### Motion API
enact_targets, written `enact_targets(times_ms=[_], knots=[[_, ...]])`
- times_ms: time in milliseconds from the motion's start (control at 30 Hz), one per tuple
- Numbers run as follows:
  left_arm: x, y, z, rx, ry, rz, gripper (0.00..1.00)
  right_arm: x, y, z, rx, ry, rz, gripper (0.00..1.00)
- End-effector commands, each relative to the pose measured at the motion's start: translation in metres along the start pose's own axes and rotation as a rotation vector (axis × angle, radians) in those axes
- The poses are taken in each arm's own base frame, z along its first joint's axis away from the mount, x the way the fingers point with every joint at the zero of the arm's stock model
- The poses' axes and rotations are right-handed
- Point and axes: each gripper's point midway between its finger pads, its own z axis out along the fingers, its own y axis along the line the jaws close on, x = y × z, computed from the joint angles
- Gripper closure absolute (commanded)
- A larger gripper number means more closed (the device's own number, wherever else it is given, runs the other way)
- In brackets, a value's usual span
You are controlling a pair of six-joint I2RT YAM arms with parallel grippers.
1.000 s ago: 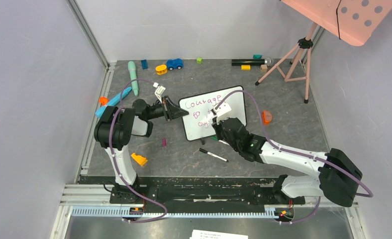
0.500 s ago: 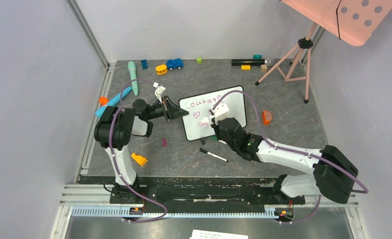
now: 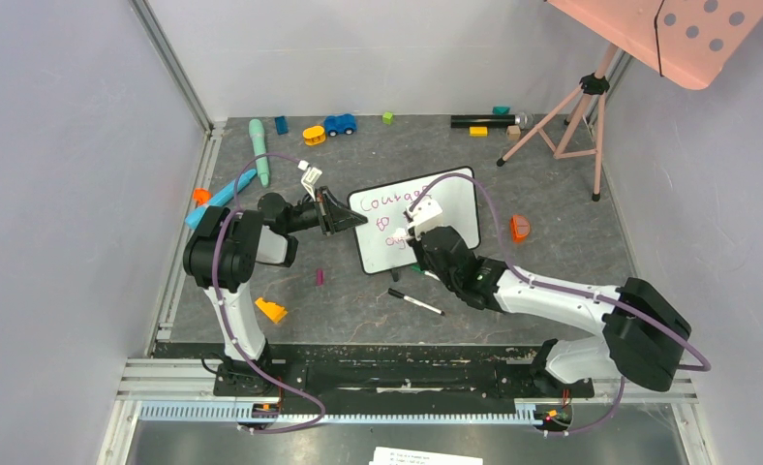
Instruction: Write a sentence on the whiteboard
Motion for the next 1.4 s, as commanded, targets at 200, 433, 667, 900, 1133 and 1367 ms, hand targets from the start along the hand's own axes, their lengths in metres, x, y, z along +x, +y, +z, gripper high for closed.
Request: enact_targets(times_ms=[200, 433, 667, 900, 1133, 1367], knots=[[-0.02, -0.022, 0.002, 0.055, -0.022, 0.123, 0.98, -0.025, -0.004, 0.008, 0.044, -0.047, 0.006, 1.0], [-0.019, -0.022, 0.002, 0.055, -0.022, 0.123, 0.98, -0.029, 0.002, 0.009, 0.015, -0.053, 0.002, 1.0], [-0.019, -0.022, 0.002, 0.054, -0.022, 0.123, 0.98, -0.02, 0.01, 0.009, -0.032, -0.038, 0.001, 1.0], [-0.02, -0.022, 0.002, 0.054, -0.023, 0.123, 0.98, -0.004, 0.012, 0.006, -0.056, -0.012, 0.014, 1.0], [-0.02, -0.022, 0.002, 0.054, -0.023, 0.123, 0.98, 0.003, 0.001, 0.003, -0.004, 0.009, 0.005, 1.0], [-0.02, -0.022, 0.002, 0.054, -0.024, 0.124, 0.98, -0.011, -0.005, 0.003, 0.035, -0.018, 0.002, 1.0]])
